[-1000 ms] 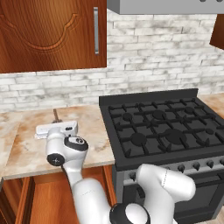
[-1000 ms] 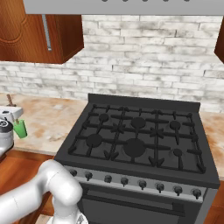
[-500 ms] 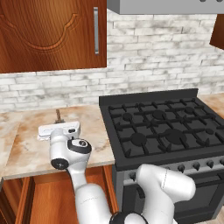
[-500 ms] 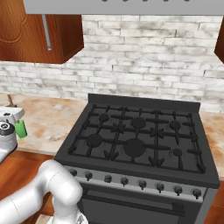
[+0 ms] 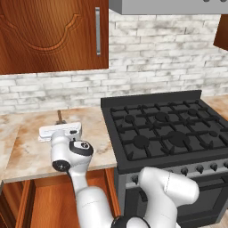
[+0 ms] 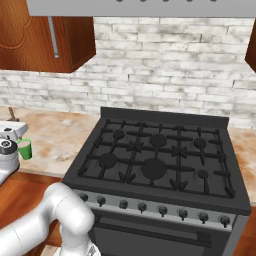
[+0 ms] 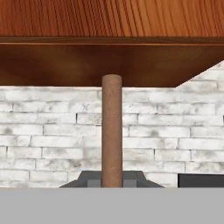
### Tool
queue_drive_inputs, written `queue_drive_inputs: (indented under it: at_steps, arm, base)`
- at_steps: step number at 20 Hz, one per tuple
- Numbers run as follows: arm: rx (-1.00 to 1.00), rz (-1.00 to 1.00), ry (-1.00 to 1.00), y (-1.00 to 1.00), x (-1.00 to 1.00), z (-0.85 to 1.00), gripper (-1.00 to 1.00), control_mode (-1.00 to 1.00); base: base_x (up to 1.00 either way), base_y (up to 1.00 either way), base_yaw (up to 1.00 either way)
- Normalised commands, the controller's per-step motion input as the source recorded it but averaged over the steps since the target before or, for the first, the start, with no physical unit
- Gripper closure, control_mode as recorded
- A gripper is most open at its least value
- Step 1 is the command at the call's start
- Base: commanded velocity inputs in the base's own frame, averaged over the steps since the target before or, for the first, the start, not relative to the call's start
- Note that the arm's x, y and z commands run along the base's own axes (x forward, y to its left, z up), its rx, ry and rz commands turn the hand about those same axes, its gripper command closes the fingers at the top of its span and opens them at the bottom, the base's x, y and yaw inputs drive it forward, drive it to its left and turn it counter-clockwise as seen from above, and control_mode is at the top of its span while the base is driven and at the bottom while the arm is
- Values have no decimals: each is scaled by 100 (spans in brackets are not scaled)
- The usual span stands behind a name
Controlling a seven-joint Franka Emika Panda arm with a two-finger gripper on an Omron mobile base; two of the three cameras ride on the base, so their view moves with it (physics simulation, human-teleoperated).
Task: Pick up the straw from the left drawer and put it inside the smoothie cup.
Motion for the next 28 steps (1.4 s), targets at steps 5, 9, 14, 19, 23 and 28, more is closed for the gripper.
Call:
queue_drive_inputs:
  at_steps: [5, 9, 14, 19, 23, 28]
  arm:
    - [0, 0, 2, 0, 0, 0, 100, -100]
    - [0, 0, 1, 0, 0, -15, 100, -100]
    - [0, 0, 1, 0, 0, -18, 100, -100]
    - [0, 0, 3, 0, 0, -22, 100, -100]
    - [0, 0, 5, 0, 7, -22, 100, -100]
    - [0, 0, 10, 0, 18, -21, 100, -100]
  base:
    - [0, 0, 0]
    - [0, 0, 0]
    - [0, 0, 0]
    - [0, 0, 0]
    - [0, 0, 0]
    - [0, 0, 0]
